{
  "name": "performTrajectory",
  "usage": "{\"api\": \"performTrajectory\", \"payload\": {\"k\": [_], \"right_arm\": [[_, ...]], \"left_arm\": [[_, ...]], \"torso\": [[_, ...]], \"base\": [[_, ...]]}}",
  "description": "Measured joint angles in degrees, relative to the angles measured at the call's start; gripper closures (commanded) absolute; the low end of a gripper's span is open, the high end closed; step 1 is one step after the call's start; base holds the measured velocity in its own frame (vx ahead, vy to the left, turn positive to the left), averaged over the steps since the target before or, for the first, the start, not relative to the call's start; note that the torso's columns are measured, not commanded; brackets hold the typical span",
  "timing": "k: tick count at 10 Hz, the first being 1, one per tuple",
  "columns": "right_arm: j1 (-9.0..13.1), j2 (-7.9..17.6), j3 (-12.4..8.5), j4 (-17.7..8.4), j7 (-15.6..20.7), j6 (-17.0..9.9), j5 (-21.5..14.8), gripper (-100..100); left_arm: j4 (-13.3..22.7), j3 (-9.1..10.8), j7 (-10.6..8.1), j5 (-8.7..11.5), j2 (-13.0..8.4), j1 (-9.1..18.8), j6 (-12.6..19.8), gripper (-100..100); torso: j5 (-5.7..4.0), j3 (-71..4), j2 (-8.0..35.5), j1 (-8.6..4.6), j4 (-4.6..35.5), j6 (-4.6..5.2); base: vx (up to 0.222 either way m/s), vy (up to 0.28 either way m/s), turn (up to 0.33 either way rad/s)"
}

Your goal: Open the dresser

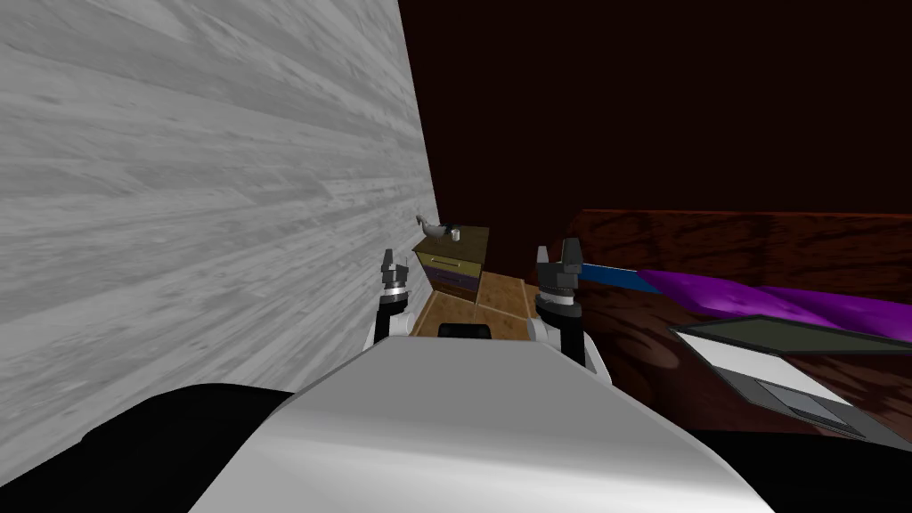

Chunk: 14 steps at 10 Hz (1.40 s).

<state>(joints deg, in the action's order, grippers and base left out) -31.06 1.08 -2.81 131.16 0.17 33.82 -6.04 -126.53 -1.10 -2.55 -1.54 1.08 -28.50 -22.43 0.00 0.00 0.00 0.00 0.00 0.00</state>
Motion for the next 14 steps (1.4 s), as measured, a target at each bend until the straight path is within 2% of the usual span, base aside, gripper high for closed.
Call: {"api": "performTrajectory", "payload": {"k": [2, 9, 10, 11, 14], "right_arm": [[0.0, 0.0, 0.0, 0.0, 0.0, 0.0, 0.0, 0], [0.0, 0.0, 0.0, 0.0, 0.0, 0.0, 0.0, 0], [0.0, 0.0, 0.0, 0.0, 0.0, 0.0, 0.0, 0], [0.0, 0.0, 0.0, 0.0, 0.0, 0.0, 0.0, 0], [0.0, 0.0, 0.0, 0.0, 0.0, 0.0, 0.0, 0]], "left_arm": [[0.0, 0.0, 0.0, 0.0, 0.0, 0.0, 0.0, 0], [0.0, 0.0, 0.0, 0.0, 0.0, 0.0, 0.0, 0], [0.0, 0.0, 0.0, 0.0, 0.0, 0.0, 0.0, -100], [0.4, -0.04, 0.01, 0.0, -1.2, 0.1, -0.1, -100], [1.6, -0.4, 0.04, -0.1, -5.4, 0.6, 0.0, -100]], "torso": [[0.0, -12.0, 6.0, 0.0, 6.0, 0.0], [0.0, -70.7, 35.4, 0.0, 35.4, 0.0], [0.0, -79.2, 39.6, 0.0, 39.6, 0.0], [0.01, -83.1, 41.5, 0.02, 41.5, 0.0], [0.01, -84.6, 42.2, 0.03, 42.2, 0.0]], "base": [[0.0, 0.0, 0.0], [0.0, 0.0, 0.0], [0.013, 0.002, -0.014], [0.019, 0.003, -0.025], [0.033, 0.014, -0.033]]}}
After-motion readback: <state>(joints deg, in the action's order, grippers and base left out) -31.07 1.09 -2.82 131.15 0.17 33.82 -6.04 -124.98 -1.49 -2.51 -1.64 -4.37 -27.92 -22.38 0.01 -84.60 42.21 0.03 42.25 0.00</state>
